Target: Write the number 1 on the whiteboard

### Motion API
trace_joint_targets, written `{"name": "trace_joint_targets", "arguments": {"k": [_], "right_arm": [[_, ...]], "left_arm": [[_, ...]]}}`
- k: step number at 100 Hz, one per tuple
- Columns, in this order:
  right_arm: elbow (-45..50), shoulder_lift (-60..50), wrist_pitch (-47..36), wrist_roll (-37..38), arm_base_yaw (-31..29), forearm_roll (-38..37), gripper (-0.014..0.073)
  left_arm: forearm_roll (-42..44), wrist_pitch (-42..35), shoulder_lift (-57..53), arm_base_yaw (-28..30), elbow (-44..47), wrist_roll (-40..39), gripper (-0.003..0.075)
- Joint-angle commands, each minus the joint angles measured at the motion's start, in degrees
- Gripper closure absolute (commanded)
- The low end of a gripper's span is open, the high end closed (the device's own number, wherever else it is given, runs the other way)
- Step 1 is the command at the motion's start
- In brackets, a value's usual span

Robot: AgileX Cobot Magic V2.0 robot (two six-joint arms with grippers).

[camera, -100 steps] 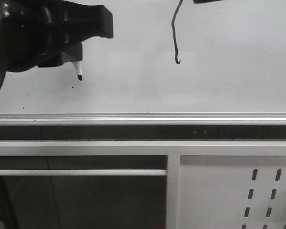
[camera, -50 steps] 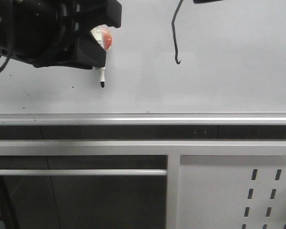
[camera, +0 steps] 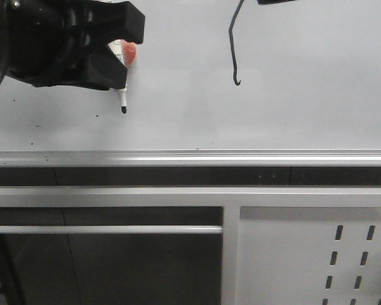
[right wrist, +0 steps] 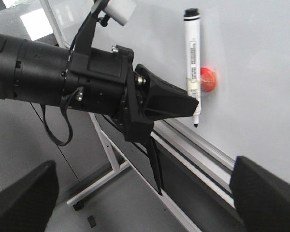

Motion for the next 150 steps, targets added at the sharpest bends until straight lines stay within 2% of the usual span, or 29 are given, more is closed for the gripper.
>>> {"name": "trace_joint_targets", "arguments": {"k": [1,130,137,150], "right_arm": [[-1.3,-0.5,-3.1,-0.3,0.1,-0.2,-0.0057],[-1.3,-0.5,-3.1,-0.3,0.1,-0.2,-0.0057],[-1.3,-0.5,-3.1,-0.3,0.1,-0.2,-0.0057],[-1.3,-0.5,-2.9,-0.3,0.1,-0.2,-0.0057]], "left_arm": [[2.7,2.3,-1.7,0.8,-2.0,0.2,0.0724],[2.7,-1.2,-1.7,0.9,-3.6,-0.8,0.0729],[2.7,-3.2,-1.7,1.4,-3.6,-3.8,0.0729],[2.7,-8.3,-1.7,2.2,-3.6,-3.9,0.0729]]}}
